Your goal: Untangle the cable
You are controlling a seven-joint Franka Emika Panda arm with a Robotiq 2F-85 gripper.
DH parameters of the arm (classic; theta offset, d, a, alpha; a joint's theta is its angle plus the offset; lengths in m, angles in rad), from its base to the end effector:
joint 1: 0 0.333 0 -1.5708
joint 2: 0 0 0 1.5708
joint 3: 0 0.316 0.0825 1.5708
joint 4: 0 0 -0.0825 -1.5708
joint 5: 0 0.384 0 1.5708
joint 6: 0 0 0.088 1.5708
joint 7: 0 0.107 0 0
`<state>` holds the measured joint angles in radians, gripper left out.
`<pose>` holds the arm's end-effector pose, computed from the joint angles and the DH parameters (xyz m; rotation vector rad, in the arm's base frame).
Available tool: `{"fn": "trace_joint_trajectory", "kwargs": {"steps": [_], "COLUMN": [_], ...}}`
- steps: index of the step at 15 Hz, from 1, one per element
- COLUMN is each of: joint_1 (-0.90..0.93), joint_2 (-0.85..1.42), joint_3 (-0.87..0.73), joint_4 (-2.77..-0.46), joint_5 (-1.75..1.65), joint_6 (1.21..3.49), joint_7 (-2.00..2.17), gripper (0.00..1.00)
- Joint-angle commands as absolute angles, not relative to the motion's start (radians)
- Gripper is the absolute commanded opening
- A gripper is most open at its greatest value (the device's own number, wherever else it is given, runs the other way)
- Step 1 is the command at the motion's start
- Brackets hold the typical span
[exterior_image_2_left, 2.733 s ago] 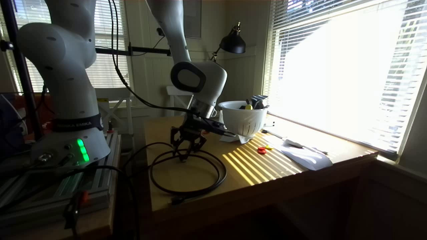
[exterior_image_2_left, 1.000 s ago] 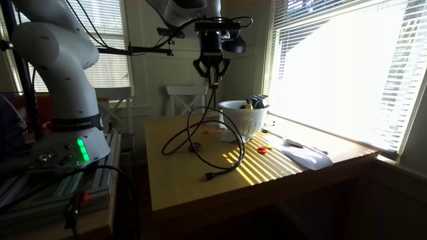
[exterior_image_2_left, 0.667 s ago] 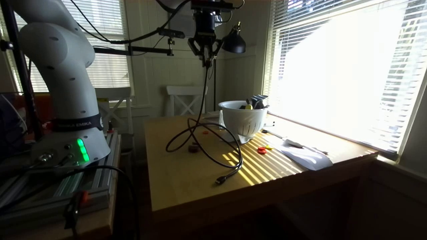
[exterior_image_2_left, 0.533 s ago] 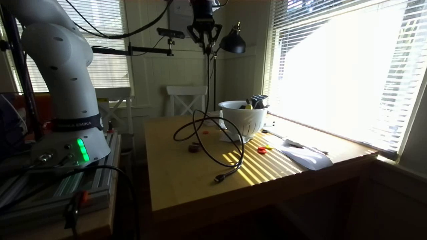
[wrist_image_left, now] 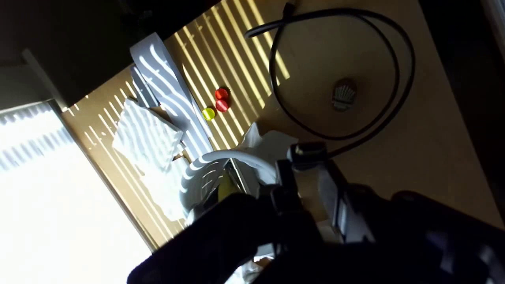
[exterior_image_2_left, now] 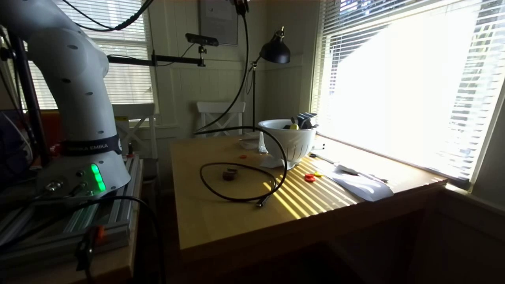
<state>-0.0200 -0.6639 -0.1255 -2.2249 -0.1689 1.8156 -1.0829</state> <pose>0.3597 -0.0806 0.6354 2.5767 1.3651 0.2274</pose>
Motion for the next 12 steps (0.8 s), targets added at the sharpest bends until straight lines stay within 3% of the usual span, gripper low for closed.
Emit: {"fn": "trace_joint_trajectory", "kwargs": {"steps": [1,4,5,12], "joint_1": [0.003,0.010,0.011,0.001], "joint_2": [-0.665,-0.661,-0.661,-0.448], "joint_3": [-0.149,-0.148,-0.147,-0.166], "joint_4": [-2.221,-2.221,-2.221,-2.058], "joint_5": [-0.181,-0.180,-0.180,-0.078], "joint_6": [1.817,1.816,1.816,2.082], "joint_7": [-1.070,-1.071,-1.071,-0.741], "gripper": [0.22,0.22,0.06,0.06]}}
